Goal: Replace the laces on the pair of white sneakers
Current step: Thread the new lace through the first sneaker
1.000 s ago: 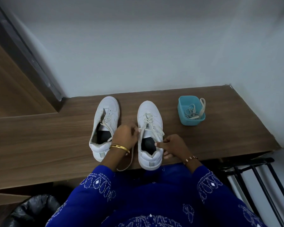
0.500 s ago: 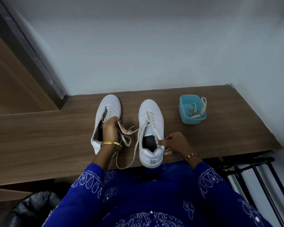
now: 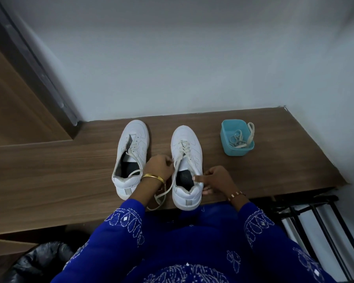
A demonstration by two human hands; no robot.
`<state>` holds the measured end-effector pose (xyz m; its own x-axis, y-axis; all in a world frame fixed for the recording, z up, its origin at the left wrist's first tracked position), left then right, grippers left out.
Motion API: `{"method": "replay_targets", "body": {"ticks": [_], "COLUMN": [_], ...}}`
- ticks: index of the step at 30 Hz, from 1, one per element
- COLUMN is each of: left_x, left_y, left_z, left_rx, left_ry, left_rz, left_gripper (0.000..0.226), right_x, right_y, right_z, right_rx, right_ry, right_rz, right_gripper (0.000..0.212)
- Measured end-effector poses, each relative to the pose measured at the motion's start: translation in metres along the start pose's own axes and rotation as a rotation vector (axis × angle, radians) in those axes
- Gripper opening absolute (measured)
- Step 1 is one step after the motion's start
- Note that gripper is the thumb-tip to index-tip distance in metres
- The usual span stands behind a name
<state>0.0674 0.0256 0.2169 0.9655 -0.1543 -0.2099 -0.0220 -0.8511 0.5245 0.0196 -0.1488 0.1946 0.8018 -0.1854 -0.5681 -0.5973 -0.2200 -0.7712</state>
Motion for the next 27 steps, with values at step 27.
{"method": "replay_targets", "body": {"ticks": [27], "left_x": [-0.002], "left_y": [0.014], "left_z": [-0.094], "left_rx": [-1.546], "left_ry": [-0.270], "left_rz": [-0.225], "left_gripper": [0.025], "right_x": [-0.038], "right_y": [-0.079], "right_z": [0.066], "right_rx": [-0.148], "right_ry": [-0.141], "right_rz": [-0.564], "right_gripper": [0.017]}}
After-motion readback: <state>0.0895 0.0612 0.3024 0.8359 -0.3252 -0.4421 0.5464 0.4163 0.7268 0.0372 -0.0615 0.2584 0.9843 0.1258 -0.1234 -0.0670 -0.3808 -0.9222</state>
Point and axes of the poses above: each hand's wrist, its own x-axis towards the middle knuckle, its own z-axis out of the palm, y = z × x, the point moved 1 cm from there along x, towards the middle knuckle, and after that the axes turned 2 degrees about x, right-handed, at the moved point
